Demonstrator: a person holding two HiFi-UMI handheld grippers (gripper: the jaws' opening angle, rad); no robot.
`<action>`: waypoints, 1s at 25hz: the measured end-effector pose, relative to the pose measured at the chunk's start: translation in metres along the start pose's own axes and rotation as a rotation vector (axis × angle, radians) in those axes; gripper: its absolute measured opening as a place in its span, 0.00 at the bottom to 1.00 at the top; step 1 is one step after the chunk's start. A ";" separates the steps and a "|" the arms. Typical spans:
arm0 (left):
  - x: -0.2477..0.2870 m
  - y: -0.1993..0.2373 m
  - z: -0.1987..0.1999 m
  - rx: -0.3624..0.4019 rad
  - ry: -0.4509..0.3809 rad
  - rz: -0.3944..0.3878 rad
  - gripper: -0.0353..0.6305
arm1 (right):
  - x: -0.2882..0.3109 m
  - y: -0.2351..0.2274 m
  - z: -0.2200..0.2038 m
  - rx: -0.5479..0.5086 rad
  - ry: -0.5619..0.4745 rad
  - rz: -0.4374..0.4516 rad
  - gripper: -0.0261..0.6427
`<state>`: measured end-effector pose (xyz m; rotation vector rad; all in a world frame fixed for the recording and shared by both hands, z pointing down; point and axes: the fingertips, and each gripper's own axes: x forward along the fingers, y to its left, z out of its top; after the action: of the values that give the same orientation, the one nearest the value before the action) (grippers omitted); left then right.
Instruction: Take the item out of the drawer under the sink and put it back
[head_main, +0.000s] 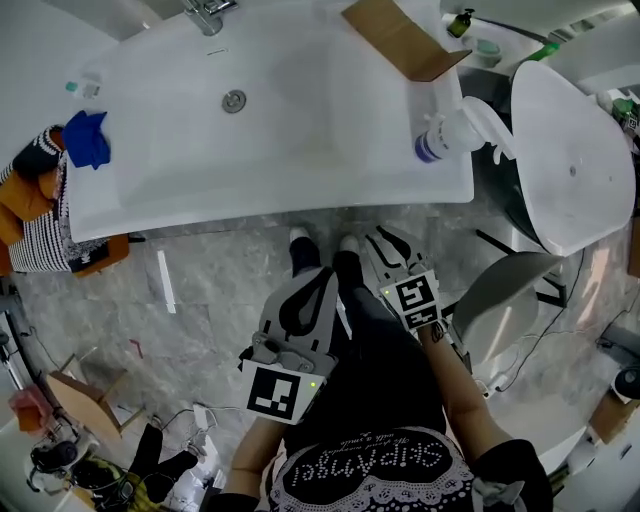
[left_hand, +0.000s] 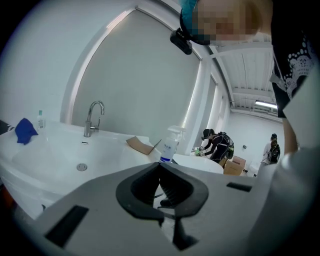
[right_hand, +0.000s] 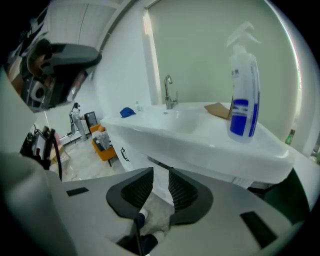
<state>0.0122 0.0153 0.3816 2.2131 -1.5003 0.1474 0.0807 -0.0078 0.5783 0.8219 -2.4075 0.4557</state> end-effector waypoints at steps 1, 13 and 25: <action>0.001 0.000 -0.002 -0.002 0.005 -0.004 0.06 | 0.010 -0.002 -0.010 -0.008 0.019 -0.009 0.17; 0.023 0.022 -0.043 -0.059 0.086 -0.037 0.06 | 0.127 -0.010 -0.108 0.070 0.192 -0.054 0.19; 0.025 0.042 -0.070 -0.092 0.141 -0.029 0.06 | 0.183 -0.043 -0.135 0.255 0.204 -0.174 0.29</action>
<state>-0.0043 0.0113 0.4656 2.1048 -1.3709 0.2159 0.0399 -0.0602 0.7997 1.0317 -2.0967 0.7488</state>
